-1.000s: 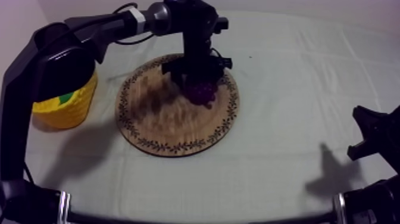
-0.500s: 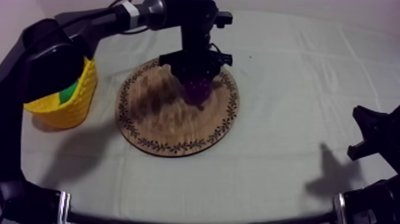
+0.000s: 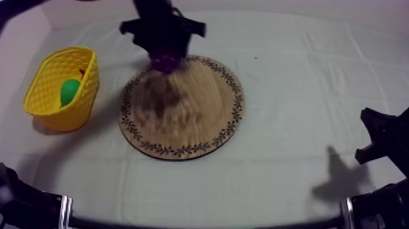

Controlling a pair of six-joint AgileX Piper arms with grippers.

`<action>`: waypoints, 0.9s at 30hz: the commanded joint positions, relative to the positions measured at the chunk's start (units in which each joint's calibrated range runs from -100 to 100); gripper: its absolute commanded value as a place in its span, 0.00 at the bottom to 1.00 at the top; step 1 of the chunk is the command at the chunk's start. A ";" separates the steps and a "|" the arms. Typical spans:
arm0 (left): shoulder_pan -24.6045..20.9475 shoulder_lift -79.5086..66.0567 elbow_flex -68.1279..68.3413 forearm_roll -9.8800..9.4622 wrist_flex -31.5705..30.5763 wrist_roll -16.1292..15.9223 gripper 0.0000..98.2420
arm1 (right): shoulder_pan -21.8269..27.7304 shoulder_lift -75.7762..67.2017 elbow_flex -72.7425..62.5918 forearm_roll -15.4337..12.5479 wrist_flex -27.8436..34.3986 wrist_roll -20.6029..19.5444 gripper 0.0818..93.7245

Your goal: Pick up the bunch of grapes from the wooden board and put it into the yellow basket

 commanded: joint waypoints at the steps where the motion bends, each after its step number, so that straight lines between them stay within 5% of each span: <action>1: -1.35 -11.80 9.78 0.00 -1.28 -3.87 0.38 | -0.02 -0.01 -0.03 -0.04 -0.03 -0.01 0.00; 6: -6.00 -23.95 19.02 -0.65 -4.80 -9.48 0.39 | -0.02 -0.01 -0.03 -0.04 -0.03 -0.01 0.00; 10: -9.81 -30.97 25.56 -3.58 -10.86 -12.04 0.36 | -0.02 -0.01 -0.03 -0.04 -0.03 -0.01 0.00; 17: -13.85 -36.00 34.53 -9.54 -18.57 -11.52 0.33 | -0.02 -0.01 -0.03 -0.04 -0.03 -0.01 0.00; 27: -19.98 -31.33 38.98 -11.33 -22.93 -11.26 0.33 | -0.02 -0.01 -0.03 -0.04 -0.03 -0.04 0.00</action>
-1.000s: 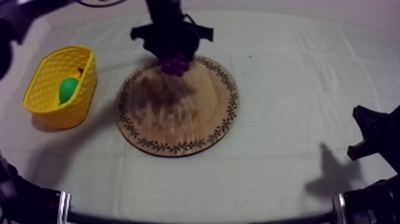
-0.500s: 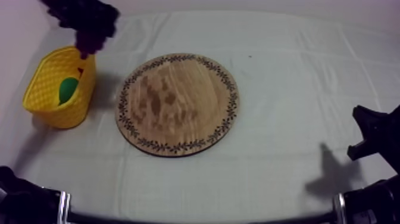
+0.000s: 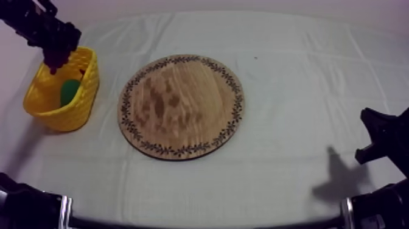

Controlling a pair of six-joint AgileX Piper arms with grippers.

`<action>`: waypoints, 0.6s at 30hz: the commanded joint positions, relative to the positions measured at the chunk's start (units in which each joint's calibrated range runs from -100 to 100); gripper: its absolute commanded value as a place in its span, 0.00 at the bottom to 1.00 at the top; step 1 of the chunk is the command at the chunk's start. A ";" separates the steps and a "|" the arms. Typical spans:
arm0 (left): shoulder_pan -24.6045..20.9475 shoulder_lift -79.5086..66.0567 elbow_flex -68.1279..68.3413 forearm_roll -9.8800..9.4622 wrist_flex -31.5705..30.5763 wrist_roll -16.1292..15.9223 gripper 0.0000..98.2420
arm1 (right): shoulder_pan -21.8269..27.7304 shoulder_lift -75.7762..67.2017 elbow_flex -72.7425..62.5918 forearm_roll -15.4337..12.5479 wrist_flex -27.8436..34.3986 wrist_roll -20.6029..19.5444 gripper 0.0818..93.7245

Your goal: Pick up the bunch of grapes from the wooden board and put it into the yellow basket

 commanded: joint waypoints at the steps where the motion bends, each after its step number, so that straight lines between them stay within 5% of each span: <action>1: -1.76 1.93 0.53 -0.15 -1.45 0.21 0.33 | -0.02 -0.01 -0.03 -0.04 -0.03 -0.04 0.00; 10: -6.18 9.55 0.73 0.18 -5.75 0.20 0.40 | -0.02 -0.01 -0.03 -0.04 -0.03 -0.01 0.00; 18: -8.06 12.54 -1.61 1.75 -6.88 0.27 0.79 | -0.02 -0.01 -0.03 -0.04 -0.03 -0.01 0.00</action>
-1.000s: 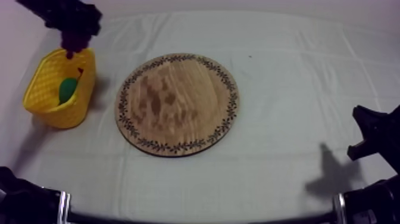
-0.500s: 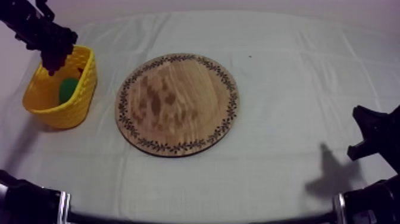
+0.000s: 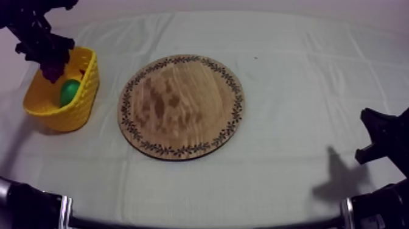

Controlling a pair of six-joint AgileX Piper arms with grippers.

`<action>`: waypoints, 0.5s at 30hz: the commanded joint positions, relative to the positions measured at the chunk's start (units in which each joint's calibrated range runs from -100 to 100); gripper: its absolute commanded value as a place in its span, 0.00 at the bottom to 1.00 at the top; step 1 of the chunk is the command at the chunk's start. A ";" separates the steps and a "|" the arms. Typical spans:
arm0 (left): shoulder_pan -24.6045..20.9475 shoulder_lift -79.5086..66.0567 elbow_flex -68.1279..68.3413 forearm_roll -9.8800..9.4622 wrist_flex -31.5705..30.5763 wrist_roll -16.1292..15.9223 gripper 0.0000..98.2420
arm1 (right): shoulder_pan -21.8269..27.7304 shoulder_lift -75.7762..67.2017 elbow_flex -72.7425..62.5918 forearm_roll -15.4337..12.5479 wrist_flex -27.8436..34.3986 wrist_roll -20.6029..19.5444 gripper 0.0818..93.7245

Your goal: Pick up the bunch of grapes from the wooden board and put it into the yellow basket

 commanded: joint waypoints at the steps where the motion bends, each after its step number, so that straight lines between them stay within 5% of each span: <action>1: -0.14 0.20 -0.23 0.04 -0.16 0.41 0.83 | -0.02 -0.01 -0.03 -0.04 -0.03 -0.01 0.00; 8: -0.47 0.19 -0.31 0.10 -1.61 0.73 0.95 | -0.02 -0.01 -0.03 -0.04 -0.03 -0.01 0.00; 15: -0.76 -2.72 -0.03 0.10 -1.82 -3.59 0.78 | -0.02 -0.01 -0.03 -0.04 -0.03 -0.01 0.00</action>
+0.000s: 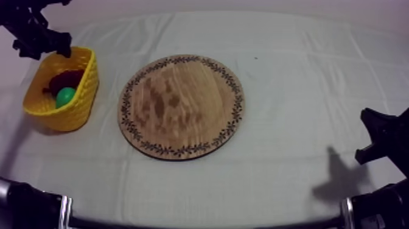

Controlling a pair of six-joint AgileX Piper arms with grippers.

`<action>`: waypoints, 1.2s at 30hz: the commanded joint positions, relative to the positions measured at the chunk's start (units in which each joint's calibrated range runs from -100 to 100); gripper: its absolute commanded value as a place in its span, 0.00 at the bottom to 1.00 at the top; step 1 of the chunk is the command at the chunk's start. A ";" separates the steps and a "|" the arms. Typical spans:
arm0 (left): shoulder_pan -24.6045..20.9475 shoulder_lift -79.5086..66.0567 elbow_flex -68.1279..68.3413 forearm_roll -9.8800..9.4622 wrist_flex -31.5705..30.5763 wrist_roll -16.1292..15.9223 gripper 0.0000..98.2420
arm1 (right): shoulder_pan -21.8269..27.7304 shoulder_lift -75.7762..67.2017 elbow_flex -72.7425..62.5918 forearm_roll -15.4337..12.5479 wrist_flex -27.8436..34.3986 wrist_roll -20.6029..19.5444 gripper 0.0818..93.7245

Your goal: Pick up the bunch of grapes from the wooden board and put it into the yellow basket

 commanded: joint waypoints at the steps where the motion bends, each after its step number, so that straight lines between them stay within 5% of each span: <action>1: -0.05 -1.19 0.48 -0.27 0.08 -2.92 0.74 | -0.02 -0.01 -0.03 -0.04 -0.03 -0.22 0.00; 8: 0.32 -7.57 4.29 -0.95 -1.70 -3.84 0.38 | -0.02 -0.01 -0.03 -0.04 -0.03 -0.22 0.00; 14: 0.63 -16.65 11.88 -1.46 -8.64 -2.69 0.19 | -0.02 -0.01 -0.03 -0.04 -0.03 -0.22 0.00; 19: 0.41 -27.65 20.88 -2.71 -16.98 2.06 0.05 | -0.02 -0.01 -0.03 -0.04 -0.03 -0.26 0.00; 26: -0.59 -47.22 37.67 -5.49 -29.83 9.69 0.00 | -0.02 -0.01 -0.03 -0.04 -0.03 -0.22 0.00; 36: 0.48 -75.42 58.98 -7.53 -36.17 16.28 0.00 | -0.02 -0.01 -0.03 -0.04 -0.03 -0.22 0.00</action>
